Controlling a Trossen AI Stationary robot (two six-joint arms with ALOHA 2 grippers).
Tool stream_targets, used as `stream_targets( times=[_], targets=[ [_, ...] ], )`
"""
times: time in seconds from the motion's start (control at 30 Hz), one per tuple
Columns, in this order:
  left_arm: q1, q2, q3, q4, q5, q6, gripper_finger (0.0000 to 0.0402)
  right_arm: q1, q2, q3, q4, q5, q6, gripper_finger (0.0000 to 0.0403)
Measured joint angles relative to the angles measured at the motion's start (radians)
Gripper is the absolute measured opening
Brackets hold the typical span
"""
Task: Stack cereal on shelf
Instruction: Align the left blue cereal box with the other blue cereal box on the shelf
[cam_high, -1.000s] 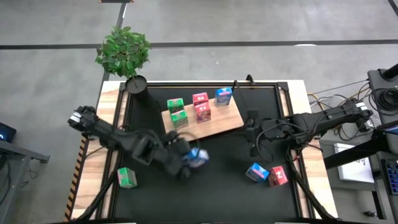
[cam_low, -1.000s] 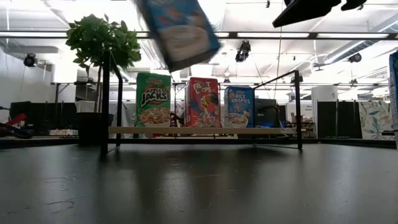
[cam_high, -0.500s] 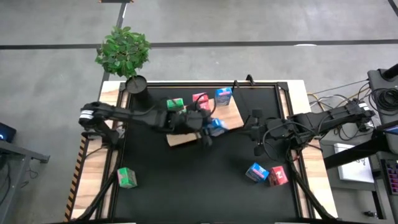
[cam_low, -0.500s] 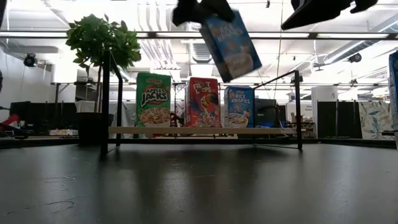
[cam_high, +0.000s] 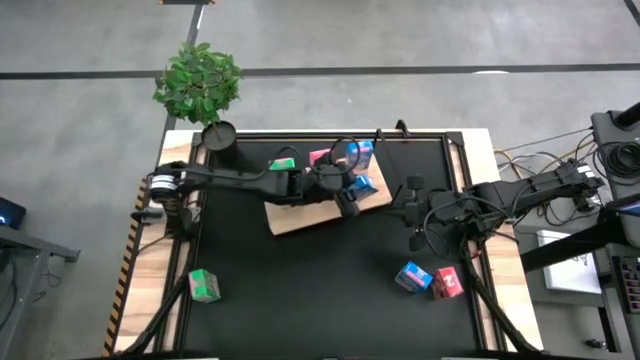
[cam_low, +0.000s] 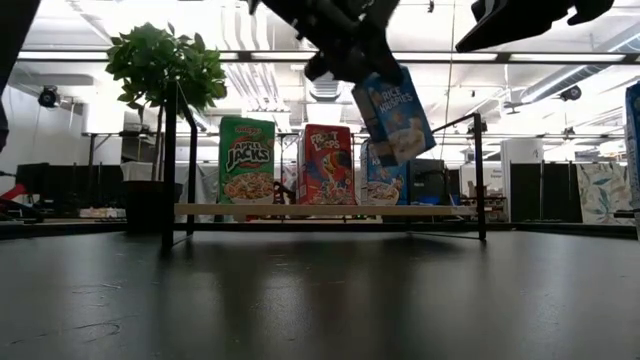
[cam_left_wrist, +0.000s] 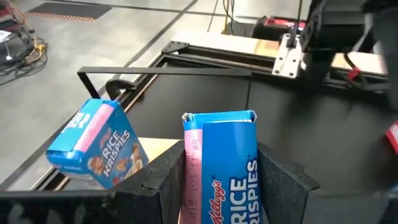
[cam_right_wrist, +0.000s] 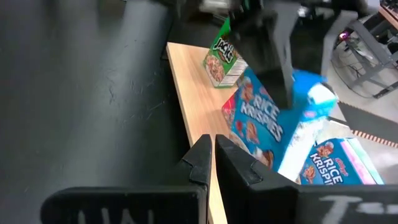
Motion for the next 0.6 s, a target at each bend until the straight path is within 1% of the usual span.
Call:
stream_targets(
  times=[0.33,0.6],
  targets=[
    [0.036,0.084,0.000,0.037,-0.002,0.000,0.0157,0.000,0.002,0.000,-0.001,0.000,0.013,0.0012],
    [0.043,0.094,0.000,0.069,-0.003,-0.007,0.0157,0.000,0.002,0.000,-0.001,0.000,0.019,0.0012]
  ],
)
